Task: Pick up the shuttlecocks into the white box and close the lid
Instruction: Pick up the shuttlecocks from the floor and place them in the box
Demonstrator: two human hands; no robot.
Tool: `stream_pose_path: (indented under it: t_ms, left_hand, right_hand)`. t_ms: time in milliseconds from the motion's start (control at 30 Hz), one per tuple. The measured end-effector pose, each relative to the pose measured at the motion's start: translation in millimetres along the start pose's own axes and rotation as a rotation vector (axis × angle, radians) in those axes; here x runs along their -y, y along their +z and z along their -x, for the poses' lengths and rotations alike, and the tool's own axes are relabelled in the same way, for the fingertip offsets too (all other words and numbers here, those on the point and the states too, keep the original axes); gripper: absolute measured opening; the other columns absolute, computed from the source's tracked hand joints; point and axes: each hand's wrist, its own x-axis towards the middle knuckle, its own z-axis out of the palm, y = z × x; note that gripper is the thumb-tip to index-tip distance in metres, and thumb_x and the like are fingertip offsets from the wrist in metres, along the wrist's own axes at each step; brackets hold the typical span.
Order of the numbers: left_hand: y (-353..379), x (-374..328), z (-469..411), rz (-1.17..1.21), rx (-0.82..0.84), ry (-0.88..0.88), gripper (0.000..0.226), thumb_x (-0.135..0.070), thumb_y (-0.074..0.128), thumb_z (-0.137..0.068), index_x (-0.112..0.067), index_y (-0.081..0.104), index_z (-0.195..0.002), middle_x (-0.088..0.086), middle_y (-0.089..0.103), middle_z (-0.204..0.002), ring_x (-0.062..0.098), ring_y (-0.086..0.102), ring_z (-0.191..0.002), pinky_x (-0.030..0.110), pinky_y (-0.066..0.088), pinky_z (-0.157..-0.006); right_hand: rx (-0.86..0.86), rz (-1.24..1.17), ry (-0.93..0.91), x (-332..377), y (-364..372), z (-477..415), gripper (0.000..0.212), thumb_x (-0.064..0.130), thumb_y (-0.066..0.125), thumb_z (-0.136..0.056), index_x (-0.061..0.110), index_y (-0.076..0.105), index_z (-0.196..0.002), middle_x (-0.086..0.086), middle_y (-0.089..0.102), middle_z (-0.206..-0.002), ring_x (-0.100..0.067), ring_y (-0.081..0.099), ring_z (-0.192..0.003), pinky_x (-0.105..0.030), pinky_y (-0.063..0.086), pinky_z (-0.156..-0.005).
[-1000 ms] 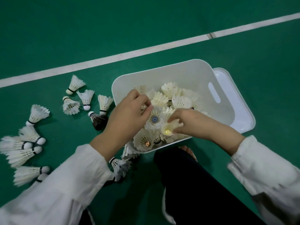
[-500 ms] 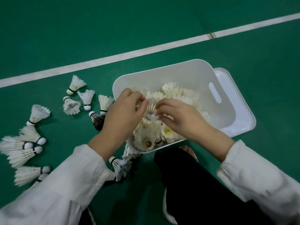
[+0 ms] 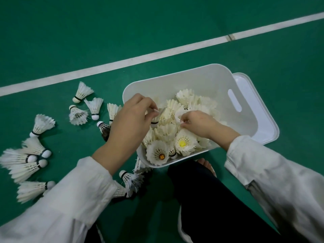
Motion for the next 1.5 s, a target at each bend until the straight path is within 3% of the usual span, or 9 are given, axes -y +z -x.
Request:
stream_pose_path:
  t_ms: [200, 333, 533, 667, 767, 900, 1000, 1167, 1500]
  left_hand:
    - [4, -2, 0, 0.053, 0.026, 0.024, 0.006, -0.018, 0.059, -0.088, -0.013, 0.060, -0.090, -0.008, 0.049, -0.092, 0.008, 0.052, -0.081, 0.020, 0.039, -0.072]
    - [4, -7, 1, 0.083, 0.018, 0.076, 0.005, -0.014, 0.060, -0.086, -0.011, 0.060, -0.091, -0.006, 0.049, -0.089, 0.012, 0.052, -0.081, 0.029, 0.045, -0.073]
    - [-15, -3, 1, -0.010, 0.018, 0.136, 0.017, -0.026, 0.051, -0.092, -0.018, 0.057, -0.106, -0.006, 0.054, -0.108, 0.012, 0.056, -0.088, 0.033, 0.049, -0.079]
    - [-38, 6, -13, -0.162, 0.131, 0.055, 0.024, -0.037, 0.041, -0.095, -0.020, 0.056, -0.105, -0.007, 0.058, -0.095, 0.013, 0.055, -0.082, 0.032, 0.047, -0.072]
    - [-48, 20, -14, -0.358, 0.267, 0.126, 0.024, -0.037, 0.039, -0.095, -0.020, 0.056, -0.100, -0.004, 0.061, -0.092, 0.015, 0.054, -0.078, 0.031, 0.043, -0.066]
    - [-72, 37, -9, -0.555, 0.401, 0.253, 0.022, -0.032, 0.038, -0.094, -0.018, 0.055, -0.096, 0.000, 0.062, -0.095, 0.019, 0.053, -0.078, 0.029, 0.039, -0.062]
    - [-108, 48, -9, -0.620, 0.453, 0.212, 0.021, -0.035, 0.038, -0.093, -0.023, 0.055, -0.095, -0.003, 0.061, -0.094, 0.019, 0.053, -0.080, 0.029, 0.042, -0.064]
    - [-164, 83, 8, -0.506, 0.350, 0.075, 0.020, -0.039, 0.043, -0.089, -0.028, 0.058, -0.094, -0.004, 0.065, -0.089, 0.021, 0.058, -0.078, 0.038, 0.051, -0.071]
    - [-138, 175, 136, -0.386, 0.387, -0.248, 0.018, -0.032, 0.047, -0.091, -0.021, 0.059, -0.099, 0.002, 0.065, -0.096, 0.022, 0.059, -0.083, 0.030, 0.046, -0.070]
  right_hand:
    - [-0.369, -0.123, -0.211, 23, -41, 33, 0.038, 0.030, 0.061, -0.087, 0.025, 0.050, -0.123, 0.007, 0.049, -0.126, -0.015, 0.061, -0.087, -0.033, 0.049, -0.079]
    - [-0.286, -0.221, -0.442, 53, -45, 40, 0.029, 0.021, 0.064, -0.085, 0.018, 0.056, -0.112, 0.005, 0.057, -0.109, -0.011, 0.059, -0.079, -0.027, 0.048, -0.075]
    - [-0.383, -0.151, -0.334, 48, -34, 24, 0.014, 0.020, 0.058, -0.088, 0.006, 0.061, -0.087, -0.006, 0.055, -0.087, -0.020, 0.052, -0.080, -0.032, 0.040, -0.070]
    - [-0.158, -0.147, -0.173, 46, -12, 17, 0.027, 0.027, 0.050, -0.094, 0.003, 0.060, -0.087, -0.008, 0.058, -0.087, -0.022, 0.055, -0.077, -0.027, 0.037, -0.059]
    - [0.018, -0.105, -0.134, 48, 7, 10, 0.028, 0.026, 0.042, -0.097, 0.004, 0.058, -0.090, -0.010, 0.057, -0.092, -0.027, 0.059, -0.085, -0.030, 0.042, -0.068]
    - [0.125, -0.015, -0.141, 53, -16, 16, 0.033, 0.030, 0.042, -0.097, 0.013, 0.049, -0.124, -0.009, 0.053, -0.122, -0.026, 0.056, -0.105, -0.034, 0.043, -0.086]
    - [0.025, 0.202, -0.205, 63, -40, 28, 0.038, 0.033, 0.044, -0.096, 0.018, 0.045, -0.130, -0.007, 0.047, -0.131, -0.027, 0.055, -0.109, -0.035, 0.043, -0.089]
    - [-0.119, 0.233, -0.408, 119, -74, 51, 0.026, 0.028, 0.042, -0.096, 0.017, 0.055, -0.115, -0.004, 0.059, -0.115, -0.019, 0.055, -0.090, -0.032, 0.044, -0.081]
    - [0.217, 0.431, -0.620, 220, 49, 31, 0.032, 0.024, 0.048, -0.091, 0.011, 0.050, -0.120, -0.011, 0.053, -0.120, -0.030, 0.053, -0.111, -0.040, 0.047, -0.088]
